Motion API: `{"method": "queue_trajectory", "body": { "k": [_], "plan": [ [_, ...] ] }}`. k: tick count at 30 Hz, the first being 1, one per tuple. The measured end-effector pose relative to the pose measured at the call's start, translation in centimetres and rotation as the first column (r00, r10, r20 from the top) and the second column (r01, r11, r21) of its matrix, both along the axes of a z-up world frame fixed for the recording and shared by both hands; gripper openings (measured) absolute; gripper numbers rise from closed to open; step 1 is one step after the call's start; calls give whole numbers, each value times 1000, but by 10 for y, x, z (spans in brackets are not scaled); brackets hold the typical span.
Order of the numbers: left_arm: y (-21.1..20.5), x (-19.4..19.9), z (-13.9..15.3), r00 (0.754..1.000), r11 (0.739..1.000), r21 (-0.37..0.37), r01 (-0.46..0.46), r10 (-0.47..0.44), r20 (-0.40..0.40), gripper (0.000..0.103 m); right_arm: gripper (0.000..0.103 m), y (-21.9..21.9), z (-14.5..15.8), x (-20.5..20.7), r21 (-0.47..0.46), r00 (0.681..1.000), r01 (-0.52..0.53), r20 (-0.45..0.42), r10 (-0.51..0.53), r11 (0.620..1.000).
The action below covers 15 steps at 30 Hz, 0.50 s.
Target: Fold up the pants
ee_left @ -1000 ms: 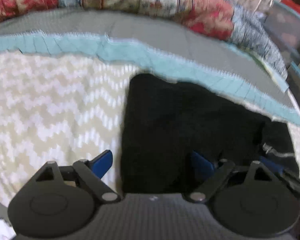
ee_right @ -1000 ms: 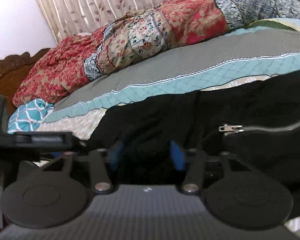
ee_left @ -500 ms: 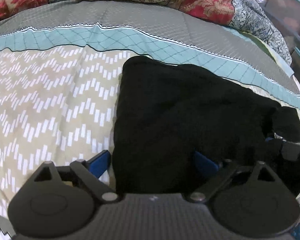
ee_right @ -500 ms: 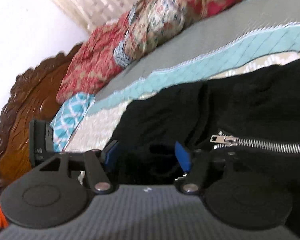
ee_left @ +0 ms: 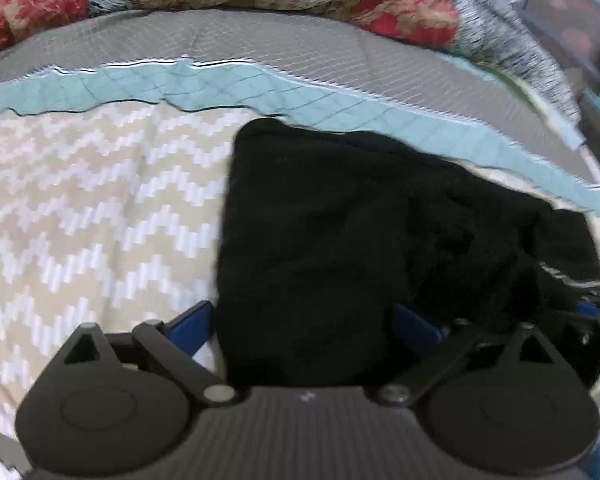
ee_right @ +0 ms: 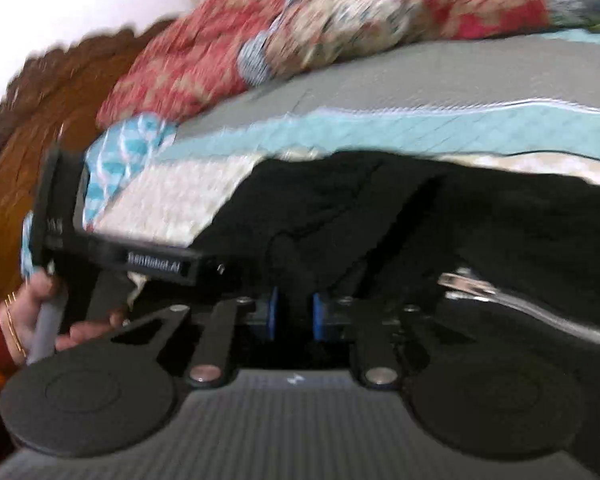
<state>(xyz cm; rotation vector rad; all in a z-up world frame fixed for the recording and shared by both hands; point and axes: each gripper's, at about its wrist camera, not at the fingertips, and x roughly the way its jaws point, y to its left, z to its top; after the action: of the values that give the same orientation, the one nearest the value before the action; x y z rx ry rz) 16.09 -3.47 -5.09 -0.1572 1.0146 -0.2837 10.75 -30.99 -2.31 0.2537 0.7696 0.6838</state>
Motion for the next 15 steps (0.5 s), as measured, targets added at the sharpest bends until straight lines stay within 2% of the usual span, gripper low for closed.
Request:
{"method": "queue_trajectory", "body": {
  "k": [2,3,6,7,10,12,13,14,15],
  "plan": [
    [-5,-5,3,1000,1000,-14,18,-18,5,97,19,-10,0,-10,5,998,61,3,-61,998],
    [-10,-7,2,1000,1000,5,28,-28,7,97,19,-13,-7,-14,9,996,89,-17,-88,996],
    [-27,-10,-10,998,988,142,54,-58,19,100,20,-20,-42,-19,106,978,159,-151,-142,982],
    [-30,-13,-12,998,986,161,53,-59,34,101,20,-19,-48,-22,117,976,170,-158,-150,979],
    [-30,-13,-11,998,984,172,52,-60,37,102,23,-16,-43,-29,135,977,188,-130,-171,973],
    [-28,-11,-10,998,985,163,51,-56,28,103,33,-16,-30,-34,143,980,192,-88,-181,971],
    [-27,-11,-10,998,985,163,49,-54,27,103,43,-17,-21,-37,136,978,209,-51,-203,969],
    [-27,-11,-10,998,985,167,46,-51,29,103,49,-22,-13,-40,129,973,230,-9,-231,964],
    [-28,-12,-10,998,984,172,43,-50,33,103,49,-25,-4,-43,126,964,258,38,-264,958]
  ]
}}
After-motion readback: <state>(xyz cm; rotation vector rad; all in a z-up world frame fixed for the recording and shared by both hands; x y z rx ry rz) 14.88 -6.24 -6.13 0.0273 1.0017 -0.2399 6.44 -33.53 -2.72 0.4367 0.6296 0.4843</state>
